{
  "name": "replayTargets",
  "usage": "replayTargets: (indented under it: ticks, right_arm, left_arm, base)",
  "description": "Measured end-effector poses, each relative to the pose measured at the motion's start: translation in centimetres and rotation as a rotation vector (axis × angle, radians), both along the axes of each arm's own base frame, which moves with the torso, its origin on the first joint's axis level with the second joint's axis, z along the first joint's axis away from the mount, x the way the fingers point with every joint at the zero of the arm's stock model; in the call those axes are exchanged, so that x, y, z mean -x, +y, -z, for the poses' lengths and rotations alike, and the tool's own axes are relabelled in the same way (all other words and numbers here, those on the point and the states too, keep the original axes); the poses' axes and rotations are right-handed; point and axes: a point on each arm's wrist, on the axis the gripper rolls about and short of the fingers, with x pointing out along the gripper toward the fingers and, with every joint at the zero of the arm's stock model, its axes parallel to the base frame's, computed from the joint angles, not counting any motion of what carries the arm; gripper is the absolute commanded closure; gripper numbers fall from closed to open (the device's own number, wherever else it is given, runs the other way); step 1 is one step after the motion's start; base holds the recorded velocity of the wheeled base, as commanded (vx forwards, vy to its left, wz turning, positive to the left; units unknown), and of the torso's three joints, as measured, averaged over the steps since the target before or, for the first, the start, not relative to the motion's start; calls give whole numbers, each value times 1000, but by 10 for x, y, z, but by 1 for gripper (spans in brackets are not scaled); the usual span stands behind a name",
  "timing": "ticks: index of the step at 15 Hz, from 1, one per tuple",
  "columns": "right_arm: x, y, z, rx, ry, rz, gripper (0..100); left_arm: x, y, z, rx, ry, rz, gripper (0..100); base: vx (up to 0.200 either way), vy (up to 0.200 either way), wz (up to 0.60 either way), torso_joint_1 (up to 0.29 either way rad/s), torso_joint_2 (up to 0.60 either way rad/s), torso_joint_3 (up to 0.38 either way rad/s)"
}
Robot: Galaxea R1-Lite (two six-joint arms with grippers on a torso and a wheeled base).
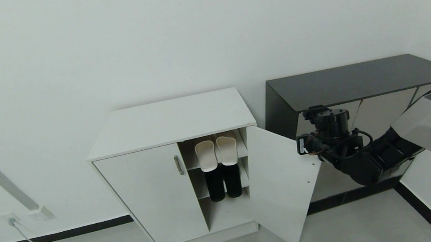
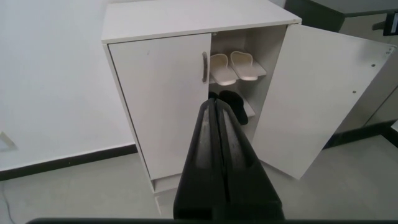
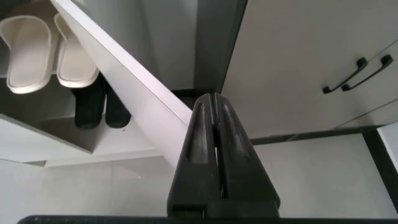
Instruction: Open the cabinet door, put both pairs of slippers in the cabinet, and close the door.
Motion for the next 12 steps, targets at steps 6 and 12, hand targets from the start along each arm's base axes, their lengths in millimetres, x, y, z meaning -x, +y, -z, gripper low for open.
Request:
replayTargets:
  ticks: [6,12]
  right_arm:
    - [-9,-1,9,2,2,10,100]
    - [-11,-1,16,7,16,6,100]
  left_arm:
    - [0,0,0,0,0,1,100]
    - [0,0,0,0,0,1,100]
  base:
    - [0,0,0,0,0,0]
    - [0,0,0,0,0,0]
